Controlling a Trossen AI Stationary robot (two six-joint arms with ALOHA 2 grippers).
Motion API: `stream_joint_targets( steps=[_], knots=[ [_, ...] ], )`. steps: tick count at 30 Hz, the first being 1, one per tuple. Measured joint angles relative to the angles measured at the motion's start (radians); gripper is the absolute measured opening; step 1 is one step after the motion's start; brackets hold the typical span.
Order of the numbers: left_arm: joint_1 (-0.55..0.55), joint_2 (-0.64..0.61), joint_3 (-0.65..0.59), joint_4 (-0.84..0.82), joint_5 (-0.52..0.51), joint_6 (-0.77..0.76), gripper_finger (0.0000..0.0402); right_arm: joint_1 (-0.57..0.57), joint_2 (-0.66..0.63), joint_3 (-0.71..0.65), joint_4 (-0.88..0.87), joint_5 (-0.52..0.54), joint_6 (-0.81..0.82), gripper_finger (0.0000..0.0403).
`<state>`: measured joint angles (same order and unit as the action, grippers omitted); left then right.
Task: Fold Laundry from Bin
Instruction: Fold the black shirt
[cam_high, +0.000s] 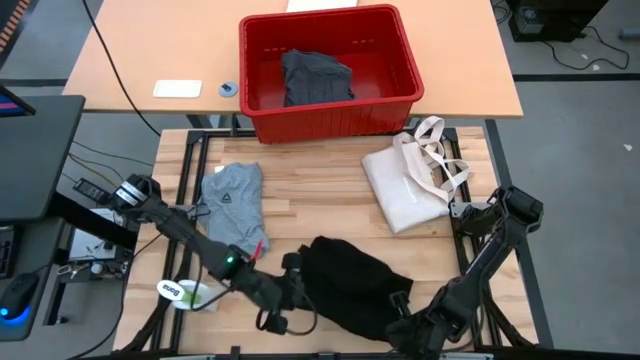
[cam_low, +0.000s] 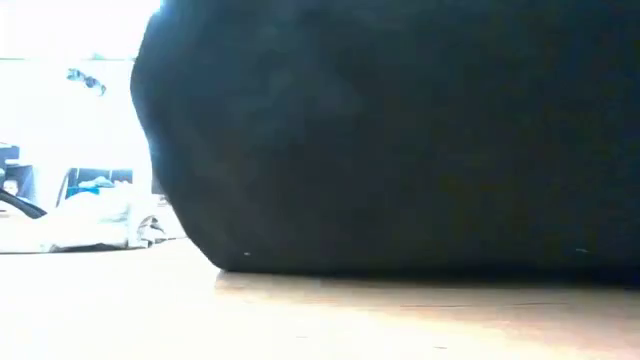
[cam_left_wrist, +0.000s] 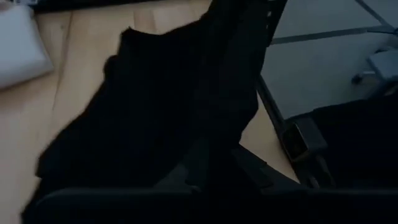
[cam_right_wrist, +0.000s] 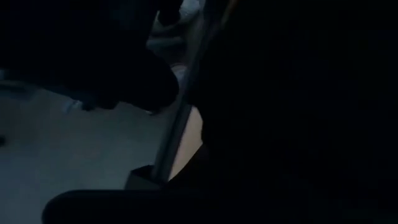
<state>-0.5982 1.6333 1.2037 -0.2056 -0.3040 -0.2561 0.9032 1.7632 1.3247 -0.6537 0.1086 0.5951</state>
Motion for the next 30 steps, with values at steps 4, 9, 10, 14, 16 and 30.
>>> stream_joint_targets(
  steps=[4, 9, 10, 14, 16, 30],
  knots=[
    [0.074, 0.0, 0.0, 0.008, 0.015, 0.048, 0.0043, 0.012, 0.0, 0.0, 0.003, -0.007, 0.079, 0.0033],
    [0.155, -0.006, 0.0, 0.016, 0.077, 0.106, 0.0043, 0.02, 0.0, 0.0, 0.006, 0.0, 0.139, 0.0017],
    [0.173, -0.006, 0.0, 0.015, 0.097, 0.116, 0.0043, 0.02, 0.0, 0.0, 0.006, 0.006, 0.14, 0.0015],
    [0.257, -0.006, 0.0, 0.01, 0.199, 0.135, 0.0042, 0.013, 0.0, 0.0, 0.029, -0.003, 0.152, 0.0015],
    [0.291, -0.006, 0.0, 0.009, 0.245, 0.152, 0.0036, 0.001, -0.001, 0.0, 0.033, -0.028, 0.164, 0.0015],
    [0.485, -0.004, 0.0, -0.063, 0.393, 0.272, 0.0031, -0.116, -0.123, -0.001, -0.089, -0.037, 0.224, 0.0015]
  ],
)
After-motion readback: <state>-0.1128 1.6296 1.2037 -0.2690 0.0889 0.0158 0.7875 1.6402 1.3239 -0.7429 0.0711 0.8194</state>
